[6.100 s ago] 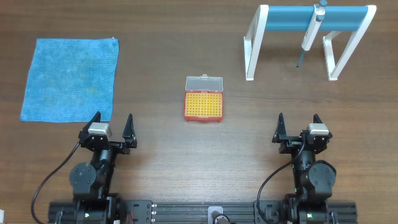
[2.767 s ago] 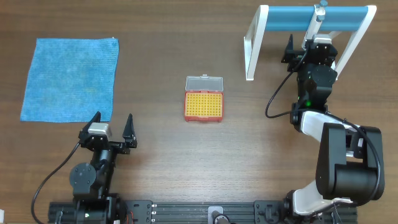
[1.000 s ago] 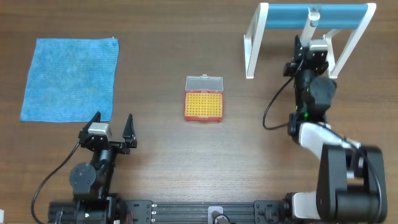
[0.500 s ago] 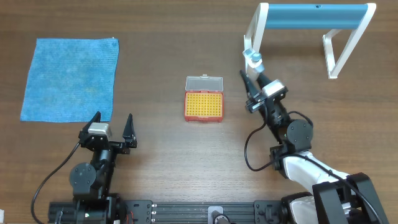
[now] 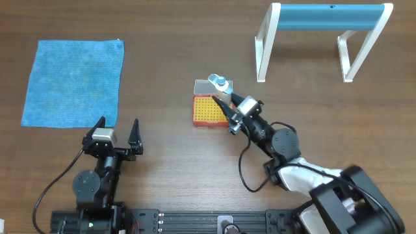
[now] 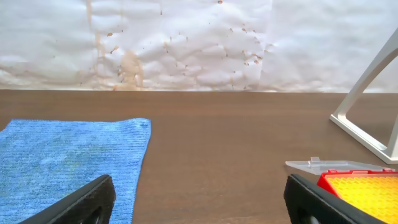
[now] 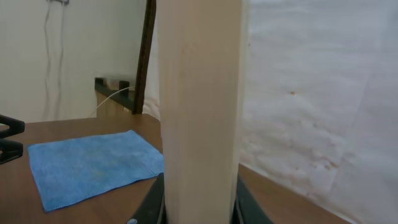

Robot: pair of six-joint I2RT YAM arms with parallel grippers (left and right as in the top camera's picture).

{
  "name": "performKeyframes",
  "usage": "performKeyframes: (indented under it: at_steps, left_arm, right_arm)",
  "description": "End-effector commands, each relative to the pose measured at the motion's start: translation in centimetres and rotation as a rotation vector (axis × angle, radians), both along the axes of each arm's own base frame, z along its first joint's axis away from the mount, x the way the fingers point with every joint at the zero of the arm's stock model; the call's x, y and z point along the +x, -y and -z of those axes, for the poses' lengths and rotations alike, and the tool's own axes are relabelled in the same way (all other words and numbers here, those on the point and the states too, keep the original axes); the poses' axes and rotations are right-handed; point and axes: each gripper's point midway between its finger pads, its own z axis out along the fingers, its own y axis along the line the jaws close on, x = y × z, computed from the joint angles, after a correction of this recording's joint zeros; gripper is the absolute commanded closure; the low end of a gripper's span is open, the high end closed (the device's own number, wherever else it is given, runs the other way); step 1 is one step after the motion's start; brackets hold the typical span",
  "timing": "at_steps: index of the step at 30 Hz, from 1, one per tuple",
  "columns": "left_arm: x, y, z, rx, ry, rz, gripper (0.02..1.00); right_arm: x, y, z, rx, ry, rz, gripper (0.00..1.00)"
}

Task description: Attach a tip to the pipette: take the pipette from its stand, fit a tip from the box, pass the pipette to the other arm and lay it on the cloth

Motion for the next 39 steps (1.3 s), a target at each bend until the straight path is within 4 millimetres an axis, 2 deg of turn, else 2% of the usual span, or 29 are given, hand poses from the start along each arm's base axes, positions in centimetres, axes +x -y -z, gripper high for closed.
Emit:
performKeyframes:
  at_steps: [1,5,10,22,30,39]
  left_arm:
    - [0.0,0.3,0.1,-0.014,-0.002,0.013,0.137]
    - [0.0,0.3,0.1,-0.014,-0.002,0.013,0.137]
    - [0.0,0.3,0.1,-0.014,-0.002,0.013,0.139]
    - [0.0,0.3,0.1,-0.014,-0.002,0.013,0.139]
    - [0.0,0.3,0.1,-0.014,-0.002,0.013,0.139]
    - [0.0,0.3,0.1,-0.014,-0.002,0.013,0.137]
  right_arm:
    - [1.4,-2.2,-0.8,0.023,0.011,-0.016,0.925]
    - [2.4,-3.3,-0.3,0.018,0.002,-0.024,0.925]
    - [3.1,-3.5,1.5,-0.004,-0.038,-0.017,0.925]
    - [4.3,-2.4,2.2,0.103,-0.17,0.016,0.925]
    - [4.8,-2.5,5.0,0.067,-0.228,0.026,0.925]
    - [4.9,-2.5,5.1,0.03,-0.193,0.04,0.925]
